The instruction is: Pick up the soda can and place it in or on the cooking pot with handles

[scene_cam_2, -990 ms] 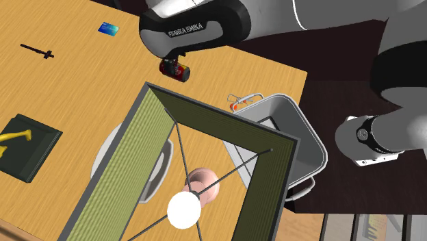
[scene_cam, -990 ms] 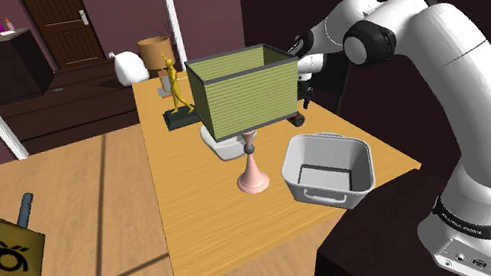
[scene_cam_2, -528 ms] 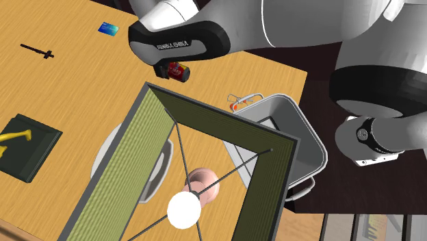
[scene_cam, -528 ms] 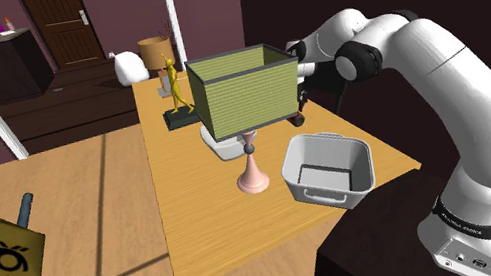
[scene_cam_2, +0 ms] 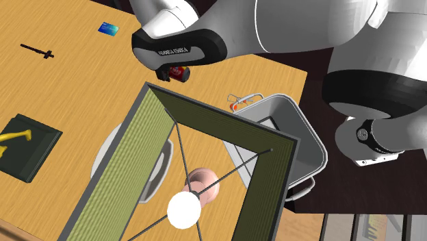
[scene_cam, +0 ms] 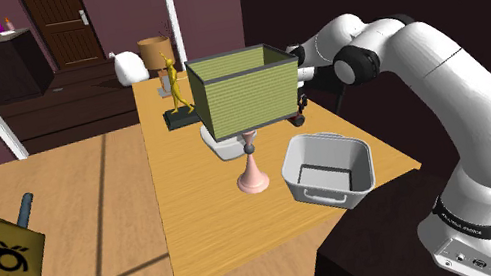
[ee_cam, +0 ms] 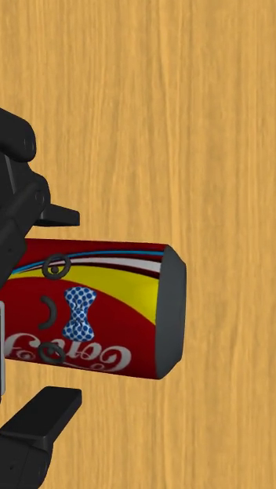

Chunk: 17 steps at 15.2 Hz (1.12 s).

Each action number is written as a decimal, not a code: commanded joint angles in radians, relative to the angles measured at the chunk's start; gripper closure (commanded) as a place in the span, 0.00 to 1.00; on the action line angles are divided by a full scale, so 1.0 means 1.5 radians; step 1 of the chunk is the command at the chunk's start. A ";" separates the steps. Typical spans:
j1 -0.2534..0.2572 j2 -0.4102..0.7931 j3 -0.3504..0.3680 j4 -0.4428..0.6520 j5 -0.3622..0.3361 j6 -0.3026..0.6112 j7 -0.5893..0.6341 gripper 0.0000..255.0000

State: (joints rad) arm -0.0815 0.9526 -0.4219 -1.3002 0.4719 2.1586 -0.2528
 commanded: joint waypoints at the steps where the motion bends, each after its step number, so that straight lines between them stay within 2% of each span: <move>1: 0.000 0.000 0.000 0.000 0.000 0.000 0.000 0.00; 2: 0.000 0.000 0.000 0.000 0.000 0.000 0.000 0.00; 3: 0.000 0.000 0.000 0.000 0.000 0.000 0.000 1.00; 12: 0.000 0.000 0.000 0.000 0.000 0.000 0.000 1.00; 17: 0.005 -0.028 -0.009 -0.004 -0.009 -0.024 0.005 1.00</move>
State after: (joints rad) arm -0.0740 0.9162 -0.4326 -1.3086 0.4613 2.1302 -0.2472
